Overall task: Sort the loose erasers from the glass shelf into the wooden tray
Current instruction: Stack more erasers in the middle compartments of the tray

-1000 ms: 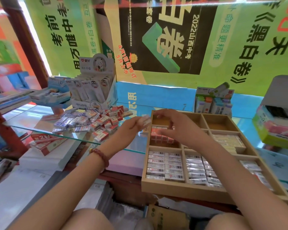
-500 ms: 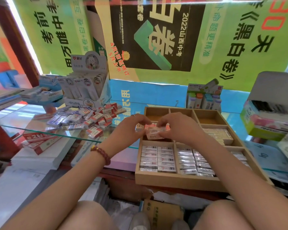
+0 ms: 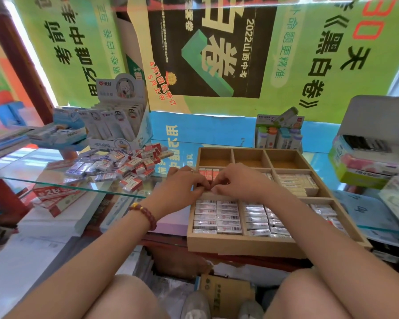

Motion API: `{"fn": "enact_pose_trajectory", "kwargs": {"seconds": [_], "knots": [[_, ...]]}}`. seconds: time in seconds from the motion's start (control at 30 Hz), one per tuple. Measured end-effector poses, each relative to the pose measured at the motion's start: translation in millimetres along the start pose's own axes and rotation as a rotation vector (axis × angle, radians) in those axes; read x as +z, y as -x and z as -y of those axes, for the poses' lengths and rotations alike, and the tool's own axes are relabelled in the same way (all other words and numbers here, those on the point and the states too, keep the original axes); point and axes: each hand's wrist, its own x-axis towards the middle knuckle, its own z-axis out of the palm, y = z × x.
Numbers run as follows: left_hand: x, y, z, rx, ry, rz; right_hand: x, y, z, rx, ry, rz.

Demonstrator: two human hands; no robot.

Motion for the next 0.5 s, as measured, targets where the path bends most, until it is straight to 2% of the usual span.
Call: {"fn": "enact_pose_trajectory", "kwargs": {"seconds": [0.17,0.3,0.5], "knots": [[-1,0,-2,0.008,0.014,0.017,-11,2,-7,0.091,0.054,-0.143],[2,2,-4,0.014,0.043,0.067,-5,3,-5,0.086,0.066,-0.031],[3,0,2,0.0,0.024,0.061,1,-1,1,0.074,0.065,-0.049]]}}
